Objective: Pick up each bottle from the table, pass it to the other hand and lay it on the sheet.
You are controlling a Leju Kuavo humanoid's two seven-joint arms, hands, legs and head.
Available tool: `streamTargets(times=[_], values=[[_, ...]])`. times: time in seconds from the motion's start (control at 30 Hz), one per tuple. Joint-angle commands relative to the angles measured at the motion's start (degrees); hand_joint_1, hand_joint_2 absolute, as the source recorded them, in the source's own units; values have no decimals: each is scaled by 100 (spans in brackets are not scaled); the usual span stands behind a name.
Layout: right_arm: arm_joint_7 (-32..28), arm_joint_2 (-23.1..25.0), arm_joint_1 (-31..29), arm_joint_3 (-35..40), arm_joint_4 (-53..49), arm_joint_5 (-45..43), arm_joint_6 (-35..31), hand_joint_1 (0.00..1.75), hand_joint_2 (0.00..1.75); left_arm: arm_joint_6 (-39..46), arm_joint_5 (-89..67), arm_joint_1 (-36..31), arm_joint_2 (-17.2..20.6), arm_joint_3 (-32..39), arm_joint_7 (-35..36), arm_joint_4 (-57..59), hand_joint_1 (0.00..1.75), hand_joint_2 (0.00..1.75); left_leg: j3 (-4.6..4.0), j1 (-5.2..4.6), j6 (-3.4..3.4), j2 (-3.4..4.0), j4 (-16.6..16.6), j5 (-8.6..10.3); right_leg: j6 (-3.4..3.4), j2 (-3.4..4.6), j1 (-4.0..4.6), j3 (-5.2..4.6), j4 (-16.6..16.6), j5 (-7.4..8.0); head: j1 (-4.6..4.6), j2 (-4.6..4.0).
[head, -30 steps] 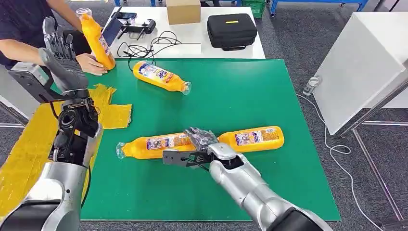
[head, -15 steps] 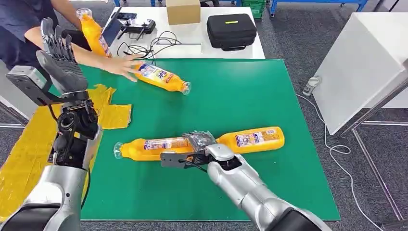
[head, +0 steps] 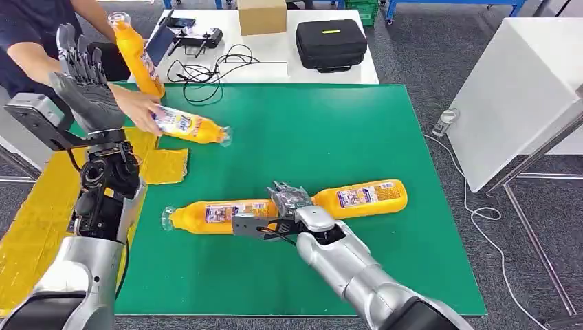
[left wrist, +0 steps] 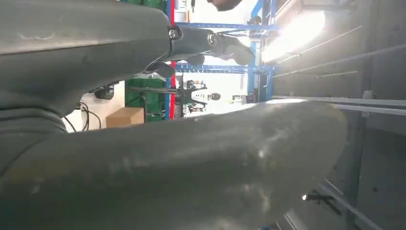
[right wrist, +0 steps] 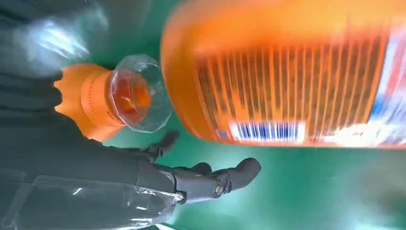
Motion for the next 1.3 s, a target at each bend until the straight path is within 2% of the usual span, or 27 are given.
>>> streamTargets(times=[0.03, 0.37, 0.5, 0.93, 1.3], values=[[9, -70, -278, 172, 210, 16, -5, 0, 0, -3, 43, -175, -6, -150, 56, 114, 0, 0, 8, 2, -5, -2, 2, -6, 5, -10, 2, 10, 1, -7, 2, 2], [-27, 67, -608, 227, 80, 132, -160, 0, 0, -5, 79, -132, -35, -164, 120, 4, 0, 0, -3, -1, -3, 4, 3, -3, 3, -2, -1, -3, 4, -2, 2, 0], [-12, 247, -638, 238, 61, 136, -165, 0, 0, 26, 37, -195, -85, -214, 180, -12, 0, 0, 0, 1, -4, 6, 5, -5, 3, -1, 1, -1, 5, -4, 2, 0], [-36, 318, -674, 286, 85, 184, -167, 0, 0, 7, 20, -214, -115, -251, 208, -36, 0, 0, 5, 3, -6, 0, 6, -7, 6, -10, 2, 8, 6, -8, 2, 2], [38, 567, -547, 301, 272, 199, 229, 0, 0, -10, -72, -302, -300, -419, 341, -202, 0, 0, -2, 2, -3, -5, 4, -2, 4, -11, 4, 0, 2, -4, 2, 2]])
